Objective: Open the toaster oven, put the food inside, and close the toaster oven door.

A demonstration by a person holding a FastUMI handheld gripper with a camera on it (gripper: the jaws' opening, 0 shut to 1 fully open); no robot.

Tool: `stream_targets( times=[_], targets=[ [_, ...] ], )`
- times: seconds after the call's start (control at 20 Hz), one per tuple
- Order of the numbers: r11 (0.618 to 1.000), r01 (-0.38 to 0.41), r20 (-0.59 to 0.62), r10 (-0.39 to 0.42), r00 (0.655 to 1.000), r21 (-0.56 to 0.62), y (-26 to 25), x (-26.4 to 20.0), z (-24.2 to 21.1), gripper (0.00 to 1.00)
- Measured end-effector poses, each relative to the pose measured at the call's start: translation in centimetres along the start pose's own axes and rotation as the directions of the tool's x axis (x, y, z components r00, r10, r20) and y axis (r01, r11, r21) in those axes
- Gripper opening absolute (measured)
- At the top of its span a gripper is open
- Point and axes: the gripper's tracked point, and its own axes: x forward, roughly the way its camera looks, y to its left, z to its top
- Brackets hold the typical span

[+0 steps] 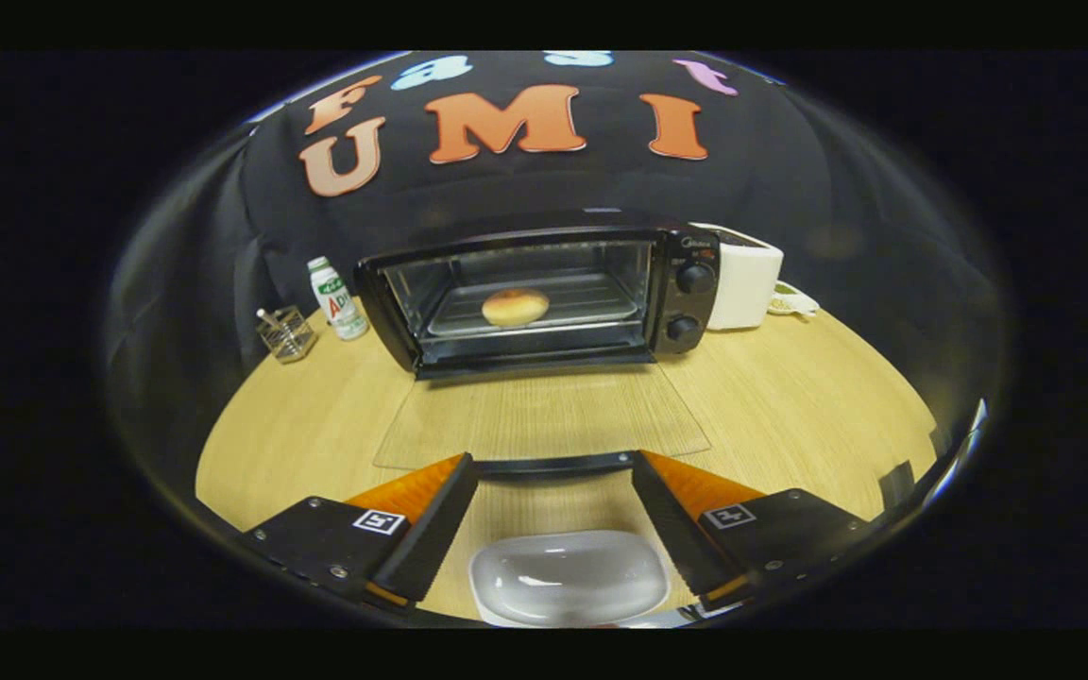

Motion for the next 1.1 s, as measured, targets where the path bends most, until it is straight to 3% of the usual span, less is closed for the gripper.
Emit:
stream_targets(
  times=[0.25, 0.7, 0.95, 1.1],
  targets=[
    [0.996, -0.01, -0.096, 0.002, 0.995, -0.085, 0.4, 1.4, -3.2, 0.99],
    [0.988, 0.024, -0.165, -0.049, 0.985, -0.151, 0.7, 5.0, -4.4, 1.0],
    [0.993, 0.013, -0.128, -0.028, 0.991, -0.114, 0.8, 4.5, -3.6, 1.0],
    [1.0, 0.012, -0.091, -0.014, 0.996, -0.019, 0.8, 3.8, -1.8, 1.0]
  ],
)
